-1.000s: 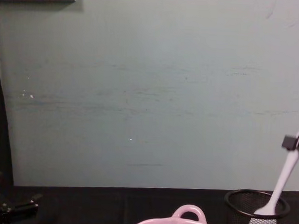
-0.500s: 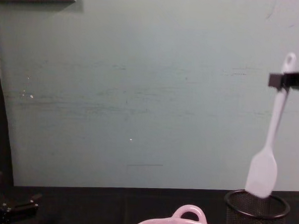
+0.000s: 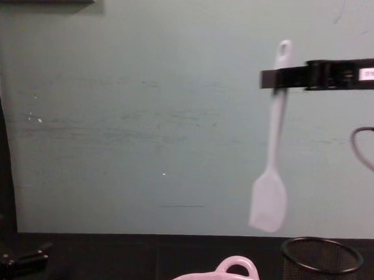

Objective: Use the one hand to pick up the spoon and stir the clear water in the bowl.

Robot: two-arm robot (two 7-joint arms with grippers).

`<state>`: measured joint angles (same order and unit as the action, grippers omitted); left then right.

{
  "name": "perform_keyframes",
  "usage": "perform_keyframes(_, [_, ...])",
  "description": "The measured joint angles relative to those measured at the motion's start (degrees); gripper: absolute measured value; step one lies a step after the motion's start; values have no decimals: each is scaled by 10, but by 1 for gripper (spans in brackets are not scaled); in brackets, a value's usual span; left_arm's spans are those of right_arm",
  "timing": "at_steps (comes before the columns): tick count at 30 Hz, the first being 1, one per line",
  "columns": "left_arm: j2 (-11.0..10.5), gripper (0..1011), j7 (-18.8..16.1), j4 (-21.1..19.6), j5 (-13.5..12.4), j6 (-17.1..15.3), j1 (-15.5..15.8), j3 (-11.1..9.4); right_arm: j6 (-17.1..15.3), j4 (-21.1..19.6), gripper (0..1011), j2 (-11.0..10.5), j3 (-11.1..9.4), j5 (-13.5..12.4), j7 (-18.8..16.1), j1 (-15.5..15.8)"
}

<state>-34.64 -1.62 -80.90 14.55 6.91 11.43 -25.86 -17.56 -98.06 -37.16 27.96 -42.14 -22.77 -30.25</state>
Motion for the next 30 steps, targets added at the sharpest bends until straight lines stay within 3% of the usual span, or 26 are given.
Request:
perform_keyframes(7, [0,1005,0,0,0,0,0,0,26,36,118,29,41,34,-40,-16])
perform_keyframes(12, [0,1005,0,0,0,0,0,0,59,71,118,49,58,51,-70,-16])
perform_keyframes(23, [0,1005,0,0,0,0,0,0,156,126,118,73,70,87,-121,6])
perform_keyframes(30, [0,1005,0,0,0,0,0,0,191,154,118,85,73,104,-142,14])
